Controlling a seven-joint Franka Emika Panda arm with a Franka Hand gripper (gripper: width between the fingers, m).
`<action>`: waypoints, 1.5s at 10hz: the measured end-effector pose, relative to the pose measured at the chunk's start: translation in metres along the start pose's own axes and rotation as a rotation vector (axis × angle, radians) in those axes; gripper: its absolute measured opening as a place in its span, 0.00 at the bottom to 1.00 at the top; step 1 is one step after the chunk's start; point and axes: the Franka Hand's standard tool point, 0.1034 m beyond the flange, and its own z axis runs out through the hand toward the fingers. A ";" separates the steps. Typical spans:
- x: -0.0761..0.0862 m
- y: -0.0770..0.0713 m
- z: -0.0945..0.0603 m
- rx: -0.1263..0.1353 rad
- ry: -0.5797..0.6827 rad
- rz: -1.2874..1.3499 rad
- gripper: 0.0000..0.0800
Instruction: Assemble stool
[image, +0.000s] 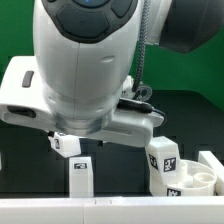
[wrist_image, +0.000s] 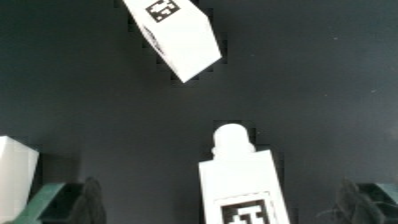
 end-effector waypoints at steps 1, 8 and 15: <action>-0.001 0.004 0.000 0.034 -0.016 0.035 0.81; 0.024 -0.005 0.029 0.062 0.067 0.098 0.81; 0.036 -0.011 0.047 0.064 0.095 0.095 0.78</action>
Offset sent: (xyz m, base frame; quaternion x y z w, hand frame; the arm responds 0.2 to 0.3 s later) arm -0.0139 0.0029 -0.0195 0.0458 0.0323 0.0241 0.9981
